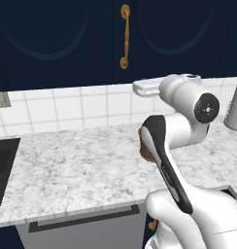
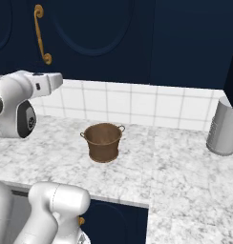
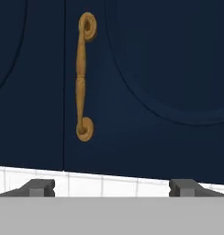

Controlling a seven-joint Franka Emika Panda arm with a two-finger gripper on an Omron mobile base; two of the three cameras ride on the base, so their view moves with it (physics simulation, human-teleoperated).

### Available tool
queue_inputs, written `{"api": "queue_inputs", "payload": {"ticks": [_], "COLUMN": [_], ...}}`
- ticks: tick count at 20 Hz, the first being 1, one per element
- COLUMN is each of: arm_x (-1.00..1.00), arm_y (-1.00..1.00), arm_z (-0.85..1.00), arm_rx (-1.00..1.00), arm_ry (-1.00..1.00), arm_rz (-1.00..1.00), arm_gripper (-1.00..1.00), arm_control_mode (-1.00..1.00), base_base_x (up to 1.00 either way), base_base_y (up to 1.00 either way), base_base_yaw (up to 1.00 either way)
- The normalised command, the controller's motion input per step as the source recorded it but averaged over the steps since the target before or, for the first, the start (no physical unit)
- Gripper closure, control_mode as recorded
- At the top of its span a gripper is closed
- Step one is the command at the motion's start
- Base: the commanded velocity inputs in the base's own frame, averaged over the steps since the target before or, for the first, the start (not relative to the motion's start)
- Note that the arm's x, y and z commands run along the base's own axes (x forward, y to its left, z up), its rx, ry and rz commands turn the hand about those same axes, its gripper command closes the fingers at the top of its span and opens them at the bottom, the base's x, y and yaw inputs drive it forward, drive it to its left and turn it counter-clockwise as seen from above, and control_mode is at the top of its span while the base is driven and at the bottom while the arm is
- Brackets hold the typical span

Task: Open the cabinet, pick up the bread from the cabinet and place it in the basket. Then move the basket to the dining counter.

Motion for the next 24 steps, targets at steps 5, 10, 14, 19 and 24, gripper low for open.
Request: {"api": "queue_inputs", "payload": {"ticks": [5,10,14,19,24], "arm_x": [0.20,0.26,0.37,0.39,0.30], "arm_y": [0.38,0.04,0.24,0.27,0.29], "arm_z": [0.27,0.15,0.24,0.39,0.30], "arm_rx": [0.01,0.02,0.00,0.00,0.00], "arm_ry": [-0.29,-0.25,-0.19,-0.01,0.00], "arm_rz": [-0.17,-0.13,-0.03,0.00,-0.01], "arm_gripper": [-1.00,-1.00,-1.00,-1.00,-1.00], "arm_control_mode": [-1.00,-1.00,-1.00,-1.00,-1.00], "base_base_x": [0.00,0.00,0.00,0.00,0.00], "base_base_y": [0.00,0.00,0.00,0.00,0.00], "base_base_yaw": [0.00,0.00,0.00,0.00,0.00]}}
